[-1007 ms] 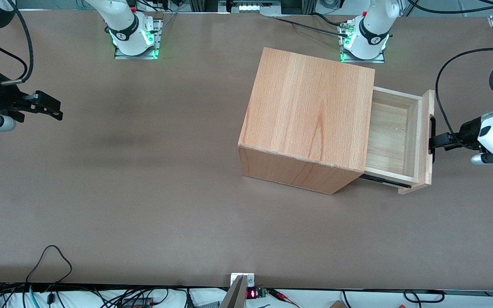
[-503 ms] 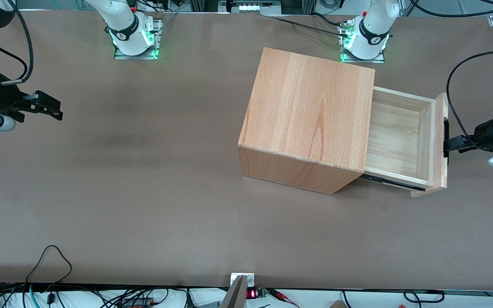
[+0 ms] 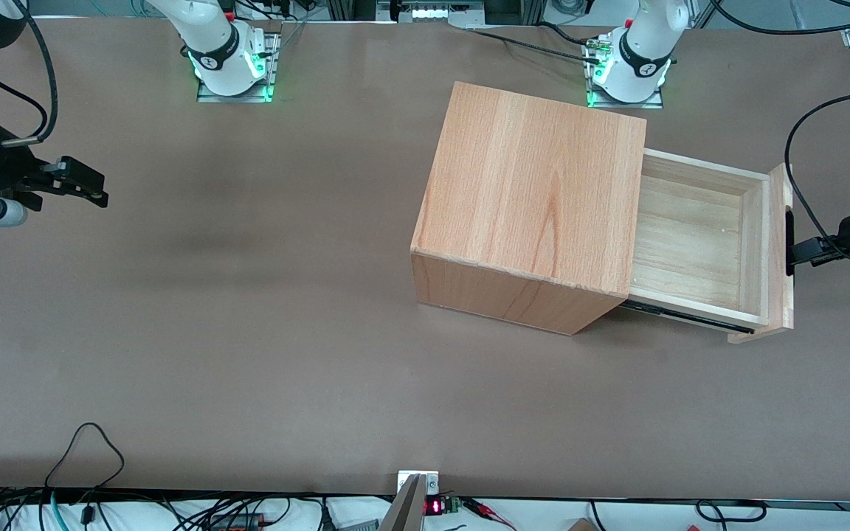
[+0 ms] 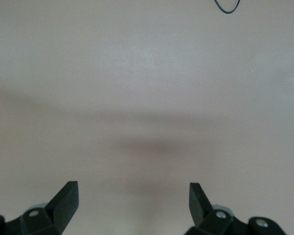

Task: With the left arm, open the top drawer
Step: 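Continue pulling the drawer outward with the left gripper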

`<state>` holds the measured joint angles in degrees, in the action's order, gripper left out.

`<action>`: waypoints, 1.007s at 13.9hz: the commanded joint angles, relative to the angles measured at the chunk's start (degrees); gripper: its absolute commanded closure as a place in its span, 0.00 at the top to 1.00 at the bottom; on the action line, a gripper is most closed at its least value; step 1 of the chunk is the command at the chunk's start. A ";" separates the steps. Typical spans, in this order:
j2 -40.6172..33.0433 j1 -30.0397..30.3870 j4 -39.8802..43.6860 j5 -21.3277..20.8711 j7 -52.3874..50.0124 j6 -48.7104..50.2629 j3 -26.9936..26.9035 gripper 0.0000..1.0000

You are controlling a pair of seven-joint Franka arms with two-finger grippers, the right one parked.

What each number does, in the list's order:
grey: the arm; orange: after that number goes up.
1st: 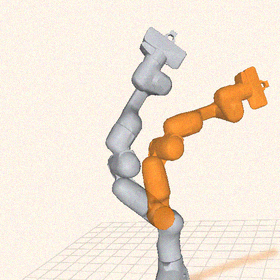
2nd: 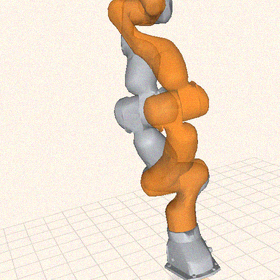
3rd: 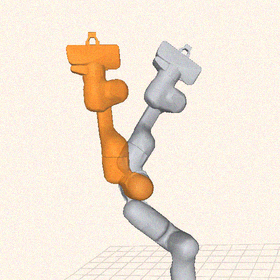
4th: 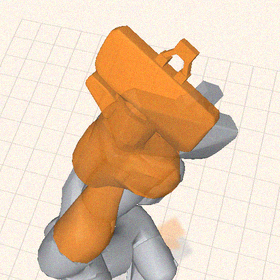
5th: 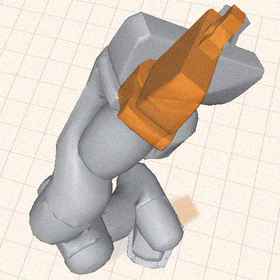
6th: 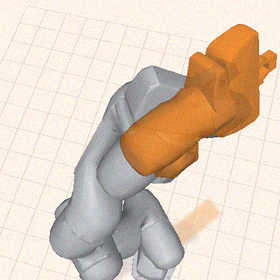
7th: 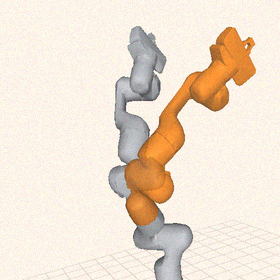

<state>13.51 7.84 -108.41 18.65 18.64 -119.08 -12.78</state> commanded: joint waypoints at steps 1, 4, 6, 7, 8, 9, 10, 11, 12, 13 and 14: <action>3.19 0.59 3.20 -1.86 -0.10 -2.73 -0.32 1.00; 2.32 0.51 4.00 -1.77 -1.58 -2.12 -0.32 1.00; 1.79 0.51 4.26 -1.69 -3.78 -0.90 -0.23 1.00; 1.70 0.51 4.87 -1.68 -4.48 0.16 -0.23 1.00; 1.43 0.51 5.49 -1.77 -6.06 1.30 -0.32 1.00; 1.43 0.42 6.71 -1.86 -7.99 3.05 -0.32 1.00; 1.34 0.33 8.03 -1.95 -9.14 5.24 -0.32 1.00; 1.26 0.33 9.00 -1.95 -9.85 7.27 -0.32 1.00; 0.91 0.33 9.79 -2.38 -10.55 9.37 -0.32 1.00; -0.05 0.24 10.67 -3.69 -11.77 11.57 -0.32 1.00; -0.58 0.07 12.33 -5.10 -12.74 14.12 -0.32 1.00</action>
<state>13.43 7.96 -99.71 16.44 8.56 -109.71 -13.04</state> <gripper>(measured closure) 0.000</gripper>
